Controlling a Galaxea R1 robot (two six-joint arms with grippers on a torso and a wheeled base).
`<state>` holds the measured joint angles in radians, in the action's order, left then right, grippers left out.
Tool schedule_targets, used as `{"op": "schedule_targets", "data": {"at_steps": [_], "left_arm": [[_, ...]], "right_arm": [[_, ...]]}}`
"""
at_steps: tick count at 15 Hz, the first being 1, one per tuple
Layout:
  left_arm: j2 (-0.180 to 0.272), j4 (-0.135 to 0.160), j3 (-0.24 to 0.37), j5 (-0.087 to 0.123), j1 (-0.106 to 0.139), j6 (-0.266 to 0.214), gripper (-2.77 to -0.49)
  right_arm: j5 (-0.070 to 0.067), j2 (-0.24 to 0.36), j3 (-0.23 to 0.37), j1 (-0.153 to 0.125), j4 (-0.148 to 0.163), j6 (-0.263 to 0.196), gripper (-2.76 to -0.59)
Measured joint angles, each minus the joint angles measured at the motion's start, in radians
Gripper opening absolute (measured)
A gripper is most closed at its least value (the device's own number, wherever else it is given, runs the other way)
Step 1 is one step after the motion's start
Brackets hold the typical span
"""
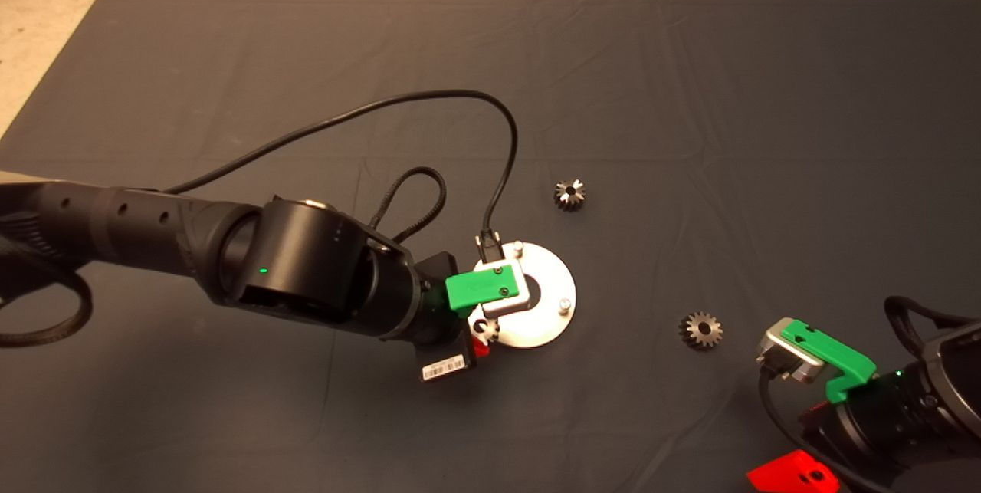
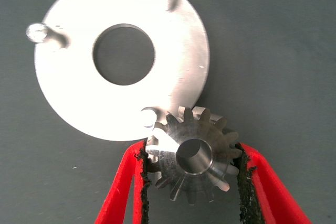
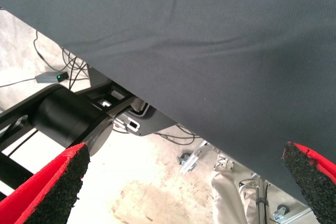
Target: Install three planetary gears onto the carrier pins
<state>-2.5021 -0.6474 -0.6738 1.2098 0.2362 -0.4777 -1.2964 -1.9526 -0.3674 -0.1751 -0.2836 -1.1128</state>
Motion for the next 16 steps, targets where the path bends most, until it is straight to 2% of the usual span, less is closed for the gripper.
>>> {"op": "schedule_targets", "data": {"at_steps": [1,3,7,10,13,16], "left_arm": [[-0.006,0.0,-0.007,0.005,0.005,0.0,-2.43],[-0.032,0.0,-0.037,0.031,0.005,0.001,-2.43],[-0.055,0.0,-0.067,0.021,0.005,0.004,-2.43],[-0.05,0.0,-0.08,0.027,0.005,0.004,-2.43],[-0.053,0.001,-0.086,0.019,0.005,0.005,-2.43],[-0.051,0.0,-0.105,0.021,0.005,0.005,-2.43]], "right_arm": [[0.0,0.0,0.0,0.0,0.0,0.009,-0.6],[0.004,0.009,0.0,0.0,0.0,0.014,-0.6],[0.002,0.031,0.0,0.0,0.001,0.016,-0.61],[0.003,0.037,0.0,0.0,0.001,0.024,-0.61],[0.003,0.039,0.0,0.0,0.002,0.024,-0.6],[0.003,0.05,0.0,0.0,0.002,0.027,-0.6]]}}
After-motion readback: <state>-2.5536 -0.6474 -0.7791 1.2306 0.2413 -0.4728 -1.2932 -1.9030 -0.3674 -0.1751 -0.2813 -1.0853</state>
